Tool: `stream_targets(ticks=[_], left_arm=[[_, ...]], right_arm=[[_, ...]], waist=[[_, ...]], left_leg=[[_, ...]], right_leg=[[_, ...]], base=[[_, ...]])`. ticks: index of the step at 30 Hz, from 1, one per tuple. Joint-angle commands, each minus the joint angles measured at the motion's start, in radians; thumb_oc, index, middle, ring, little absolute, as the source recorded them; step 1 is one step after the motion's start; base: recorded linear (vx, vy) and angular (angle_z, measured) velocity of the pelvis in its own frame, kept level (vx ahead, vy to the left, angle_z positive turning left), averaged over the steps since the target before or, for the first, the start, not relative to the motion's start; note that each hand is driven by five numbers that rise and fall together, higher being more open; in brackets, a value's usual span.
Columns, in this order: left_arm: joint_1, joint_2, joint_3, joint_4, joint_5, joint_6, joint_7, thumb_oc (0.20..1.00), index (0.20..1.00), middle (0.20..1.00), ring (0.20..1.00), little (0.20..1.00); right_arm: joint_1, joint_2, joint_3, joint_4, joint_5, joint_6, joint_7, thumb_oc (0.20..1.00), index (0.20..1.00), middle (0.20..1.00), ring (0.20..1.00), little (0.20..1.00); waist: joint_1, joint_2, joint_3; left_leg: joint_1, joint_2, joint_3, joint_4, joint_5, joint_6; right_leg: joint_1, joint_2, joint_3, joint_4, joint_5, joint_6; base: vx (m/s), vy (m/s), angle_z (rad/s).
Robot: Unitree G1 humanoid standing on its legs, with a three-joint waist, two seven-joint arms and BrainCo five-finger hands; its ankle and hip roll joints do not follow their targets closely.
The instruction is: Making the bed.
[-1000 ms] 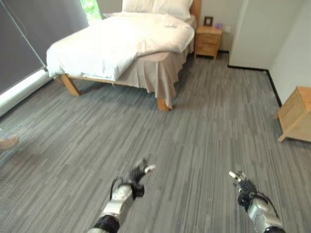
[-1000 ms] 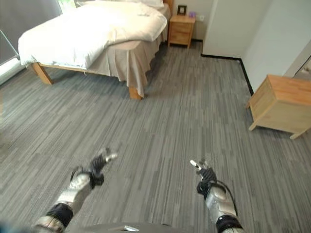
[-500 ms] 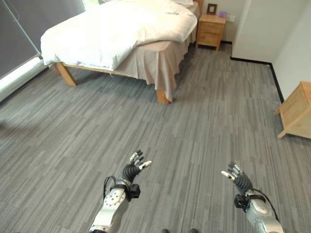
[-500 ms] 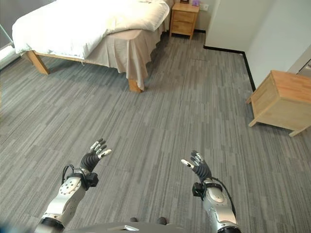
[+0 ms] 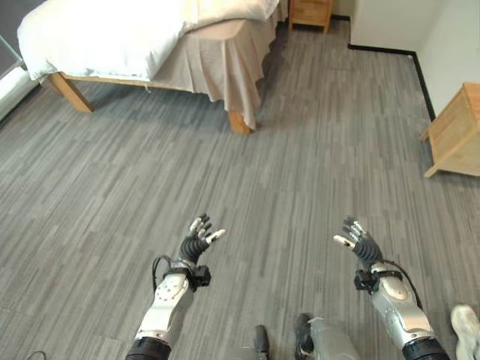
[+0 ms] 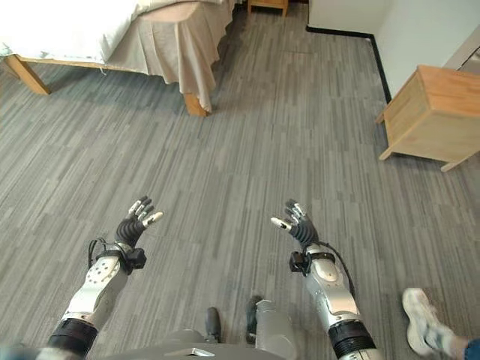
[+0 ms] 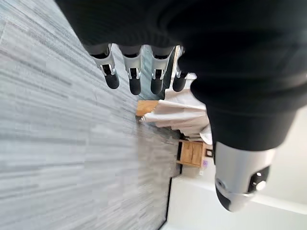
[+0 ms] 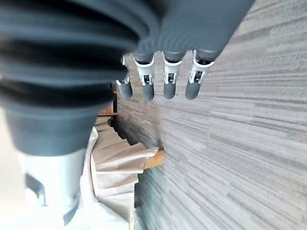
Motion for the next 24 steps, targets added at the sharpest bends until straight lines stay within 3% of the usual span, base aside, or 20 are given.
stream_targets(ticks=[1, 3, 4, 5, 6, 7, 9, 10, 11, 12, 13, 14, 16, 18, 19, 20, 21, 22, 23, 24], left_arm=[[-0.096, 0.038, -0.004, -0.019, 0.031, -0.057, 0.003, 1.000, 1.000, 1.000, 1.000, 1.000], [-0.086, 0.022, -0.012, -0.030, 0.013, -0.046, -0.009, 1.000, 1.000, 1.000, 1.000, 1.000], [-0.076, 0.016, -0.005, -0.028, 0.012, -0.046, -0.009, 1.000, 1.000, 1.000, 1.000, 1.000], [-0.071, 0.009, -0.005, -0.027, -0.004, -0.047, -0.015, 1.000, 1.000, 1.000, 1.000, 1.000], [-0.077, 0.003, -0.017, -0.030, -0.032, -0.036, -0.018, 1.000, 1.000, 1.000, 1.000, 1.000], [-0.077, 0.003, -0.017, -0.030, -0.033, -0.036, -0.018, 1.000, 1.000, 1.000, 1.000, 1.000], [-0.061, 0.004, -0.015, -0.056, -0.035, -0.025, -0.039, 1.000, 1.000, 1.000, 1.000, 1.000], [-0.054, 0.011, -0.020, -0.073, -0.044, -0.021, -0.055, 1.000, 1.000, 1.000, 1.000, 1.000], [-0.055, 0.010, -0.021, -0.073, -0.044, -0.021, -0.055, 1.000, 1.000, 1.000, 1.000, 1.000], [-0.053, -0.010, -0.015, -0.075, -0.073, -0.020, -0.052, 1.000, 1.000, 1.000, 1.000, 1.000], [-0.053, -0.010, -0.015, -0.075, -0.074, -0.020, -0.052, 1.000, 1.000, 1.000, 1.000, 1.000], [-0.045, -0.027, -0.007, -0.077, -0.087, -0.020, -0.050, 1.000, 1.000, 1.000, 1.000, 1.000], [-0.039, -0.026, -0.006, -0.083, -0.089, -0.022, -0.054, 1.000, 1.000, 1.000, 1.000, 1.000], [-0.027, -0.030, 0.009, -0.092, -0.079, -0.029, -0.044, 1.000, 1.000, 1.000, 1.000, 1.000], [-0.012, -0.037, 0.034, -0.111, -0.067, -0.028, -0.026, 1.000, 1.000, 1.000, 1.000, 1.000], [-0.012, -0.037, 0.034, -0.111, -0.067, -0.028, -0.026, 1.000, 1.000, 1.000, 1.000, 1.000], [-0.010, -0.034, 0.056, -0.137, -0.034, -0.016, -0.011, 1.000, 1.000, 1.000, 1.000, 1.000], [-0.017, -0.020, 0.077, -0.163, -0.011, -0.016, 0.001, 1.000, 1.000, 1.000, 1.000, 1.000], [-0.020, -0.020, 0.073, -0.170, -0.014, -0.019, -0.001, 1.000, 1.000, 1.000, 1.000, 1.000], [-0.019, -0.018, 0.074, -0.170, -0.014, -0.019, -0.001, 1.000, 1.000, 1.000, 1.000, 1.000]], right_arm=[[-0.036, -0.002, -0.011, -0.038, -0.001, -0.048, -0.009, 1.000, 1.000, 1.000, 1.000, 1.000], [-0.018, 0.008, -0.017, -0.057, 0.030, -0.039, 0.000, 1.000, 1.000, 1.000, 1.000, 1.000], [-0.012, 0.006, -0.019, -0.056, 0.042, -0.044, 0.013, 1.000, 1.000, 1.000, 1.000, 1.000], [-0.015, -0.004, -0.016, -0.046, 0.039, -0.046, 0.015, 1.000, 1.000, 1.000, 1.000, 1.000], [-0.022, -0.016, -0.012, -0.043, 0.061, -0.045, 0.003, 1.000, 1.000, 1.000, 1.000, 1.000], [-0.023, -0.016, -0.012, -0.042, 0.062, -0.045, 0.003, 1.000, 1.000, 1.000, 1.000, 1.000], [-0.009, -0.021, -0.024, -0.062, 0.122, -0.054, 0.019, 1.000, 1.000, 1.000, 1.000, 1.000], [0.004, -0.049, -0.038, -0.058, 0.104, -0.045, 0.023, 1.000, 1.000, 1.000, 1.000, 1.000], [0.003, -0.049, -0.039, -0.058, 0.104, -0.045, 0.023, 1.000, 1.000, 1.000, 1.000, 1.000], [-0.002, -0.063, -0.054, -0.046, 0.102, -0.037, 0.014, 1.000, 1.000, 1.000, 1.000, 1.000], [-0.002, -0.063, -0.054, -0.046, 0.102, -0.037, 0.014, 1.000, 1.000, 1.000, 1.000, 1.000], [-0.001, -0.062, -0.086, -0.054, 0.134, -0.039, 0.010, 1.000, 1.000, 1.000, 1.000, 1.000], [0.001, -0.060, -0.094, -0.052, 0.137, -0.042, 0.011, 1.000, 1.000, 1.000, 1.000, 1.000], [0.000, -0.055, -0.093, -0.048, 0.123, -0.045, 0.011, 1.000, 1.000, 1.000, 1.000, 1.000], [-0.005, -0.052, -0.074, -0.051, 0.096, -0.037, 0.025, 1.000, 1.000, 1.000, 1.000, 1.000], [-0.004, -0.052, -0.074, -0.051, 0.096, -0.037, 0.025, 1.000, 1.000, 1.000, 1.000, 1.000], [-0.019, -0.057, -0.060, -0.064, 0.066, -0.019, 0.045, 1.000, 1.000, 1.000, 1.000, 1.000], [-0.038, -0.048, -0.026, -0.094, 0.054, -0.004, 0.072, 1.000, 1.000, 1.000, 1.000, 1.000], [-0.052, -0.039, -0.007, -0.097, 0.050, -0.008, 0.084, 1.000, 1.000, 1.000, 1.000, 1.000], [-0.054, -0.037, -0.005, -0.094, 0.050, -0.009, 0.084, 1.000, 1.000, 1.000, 1.000, 1.000]], waist=[[0.001, -0.020, -0.012], [-0.003, -0.021, -0.023], [-0.004, -0.023, -0.037], [-0.012, -0.023, -0.039], [-0.005, -0.039, -0.027], [-0.010, -0.033, -0.029], [0.003, -0.049, -0.010], [0.038, -0.042, 0.024], [0.034, -0.037, 0.024], [0.043, -0.037, 0.024], [0.039, -0.040, 0.024], [0.038, -0.061, 0.002], [0.039, -0.069, -0.008], [0.050, -0.076, -0.036], [0.053, -0.070, -0.069], [0.053, -0.070, -0.068], [0.065, -0.070, -0.091], [0.083, -0.085, -0.121], [0.082, -0.092, -0.132], [0.084, -0.093, -0.131]], left_leg=[[0.088, 0.017, -0.037, 0.004, -0.058, -0.019], [0.122, 0.038, -0.063, 0.004, -0.046, -0.035], [0.139, 0.062, -0.070, 0.020, -0.003, -0.051], [0.134, 0.099, -0.079, 0.123, 0.057, -0.068], [0.037, 0.149, -0.056, 0.400, 0.159, -0.053], [0.013, 0.158, -0.066, 0.435, 0.144, -0.056], [-0.101, 0.233, -0.037, 0.781, 0.192, -0.027], [-0.246, 0.211, -0.091, 0.994, 0.147, -0.025], [-0.254, 0.213, -0.101, 1.004, 0.143, -0.027], [-0.340, 0.157, -0.122, 1.006, 0.091, -0.027], [-0.339, 0.152, -0.124, 1.002, 0.092, -0.027], [-0.359, 0.090, -0.089, 0.818, 0.056, -0.037], [-0.356, 0.062, -0.076, 0.732, 0.056, -0.039], [-0.322, -0.025, -0.057, 0.470, 0.071, -0.035], [-0.263, -0.093, -0.038, 0.198, 0.127, -0.051], [-0.258, -0.095, -0.038, 0.192, 0.131, -0.051], [-0.224, -0.094, 0.024, 0.153, 0.145, -0.067], [-0.165, -0.109, 0.031, 0.141, 0.092, -0.018], [-0.135, -0.114, 0.050, 0.137, 0.060, 0.007], [-0.132, -0.116, 0.053, 0.140, 0.051, 0.011]], right_leg=[[0.087, 0.043, 0.059, -0.231, 0.117, 0.041], [0.121, 0.046, 0.045, -0.231, 0.130, 0.031], [0.132, 0.062, 0.045, -0.223, 0.120, 0.012], [0.138, 0.076, 0.045, -0.160, 0.089, -0.017], [0.185, 0.084, 0.039, -0.133, 0.044, -0.068], [0.179, 0.089, 0.032, -0.130, 0.043, -0.071], [0.251, 0.137, 0.033, -0.134, 0.002, -0.133], [0.305, 0.175, 0.044, -0.138, -0.031, -0.166], [0.304, 0.180, 0.038, -0.139, -0.032, -0.166], [0.349, 0.178, 0.039, -0.152, -0.032, -0.161], [0.353, 0.175, 0.035, -0.156, -0.032, -0.159], [0.403, 0.144, 0.013, -0.186, -0.031, -0.143], [0.417, 0.131, 0.007, -0.193, -0.034, -0.135], [0.440, 0.118, -0.006, -0.201, -0.035, -0.113], [0.475, 0.131, -0.020, -0.217, -0.036, -0.087], [0.477, 0.130, -0.020, -0.218, -0.036, -0.087], [0.514, 0.137, -0.013, -0.210, -0.039, -0.068], [0.521, 0.119, -0.015, -0.146, -0.020, -0.042], [0.513, 0.103, -0.033, -0.079, 0.017, -0.015], [0.510, 0.099, -0.029, -0.066, 0.009, -0.008]], base=[[0.49, -0.315, -0.11], [0.45, -0.283, 0.12], [0.62, -0.438, 0.38], [0.76, -0.637, 0.39], [0.51, -0.486, 0.23], [0.44, -0.485, 0.26], [0.46, -0.508, 0.25], [0.38, -0.424, -0.22], [0.41, -0.313, -0.27], [0.23, -0.100, -0.08], [0.56, -0.197, 0.12], [0.46, -0.111, -0.02], [0.37, -0.062, 0.15], [0.50, 0.012, 0.26], [0.52, 0.016, 0.10], [0.77, -0.029, 0.07], [0.88, -0.023, 0.02], [1.10, -0.006, 0.10], [0.71, 0.052, 0.10], [0.45, 0.087, 0.05]])
